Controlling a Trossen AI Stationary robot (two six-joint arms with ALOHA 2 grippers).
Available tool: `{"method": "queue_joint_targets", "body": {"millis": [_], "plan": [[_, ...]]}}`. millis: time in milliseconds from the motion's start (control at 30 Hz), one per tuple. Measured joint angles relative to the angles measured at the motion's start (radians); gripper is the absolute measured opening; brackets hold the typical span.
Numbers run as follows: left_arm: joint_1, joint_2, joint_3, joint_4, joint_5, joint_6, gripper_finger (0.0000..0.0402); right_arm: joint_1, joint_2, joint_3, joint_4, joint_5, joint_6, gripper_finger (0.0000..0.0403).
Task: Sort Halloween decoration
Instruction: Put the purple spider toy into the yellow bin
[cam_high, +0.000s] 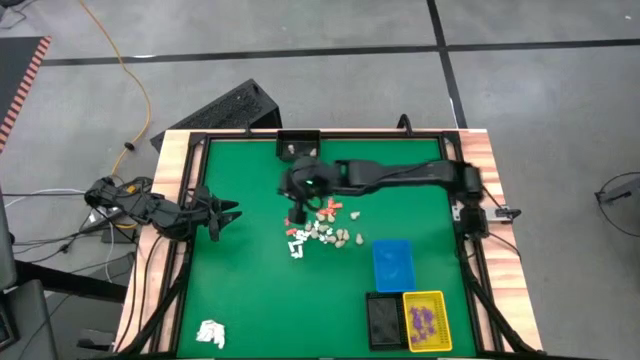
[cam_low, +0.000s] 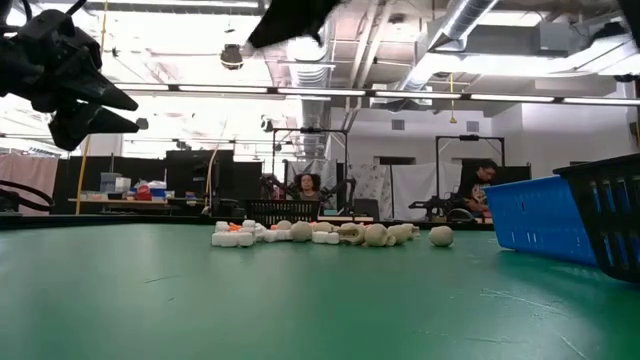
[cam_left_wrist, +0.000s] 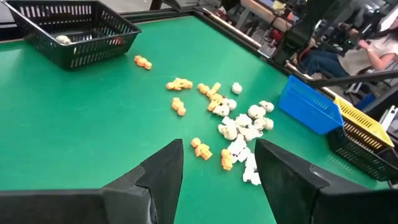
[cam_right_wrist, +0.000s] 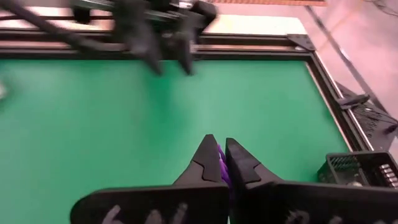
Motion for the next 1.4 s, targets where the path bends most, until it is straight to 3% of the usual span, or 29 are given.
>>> {"method": "queue_joint_targets", "body": {"millis": [200, 400, 633, 733, 867, 1033, 1400], "plan": [[0.0, 0.0, 0.0, 0.018, 0.0, -0.001, 0.0189, 0.155, -0.225, 0.0, -0.27, 0.008, 0.154, 0.0], [0.0, 0.0, 0.0, 0.017, 0.0, -0.001, 0.0189, 0.429, -0.342, 0.001, -0.543, 0.172, 0.417, 0.0], [0.0, 0.0, 0.0, 0.016, 0.0, -0.016, 0.0189, 0.786, -0.3, 0.001, -0.911, 0.281, 1.094, 0.0], [0.0, 0.0, 0.0, 0.016, -0.003, -0.016, 0.0189, 0.902, -0.244, 0.001, -1.008, 0.274, 1.38, 0.0], [0.0, 0.0, 0.0, 0.016, -0.026, -0.02, 0.0189, 1.002, -0.16, 0.001, -1.04, 0.185, 1.621, 0.0], [0.0, 0.0, 0.0, 0.016, -0.048, -0.032, 0.0189, 1.05, -0.072, 0.001, -0.995, 0.091, 1.74, 0.0], [0.0, 0.0, 0.0, 0.016, -0.08, -0.05, 0.0189, 1.036, -0.022, -0.074, -0.904, -0.049, 1.682, 0.0]]}}
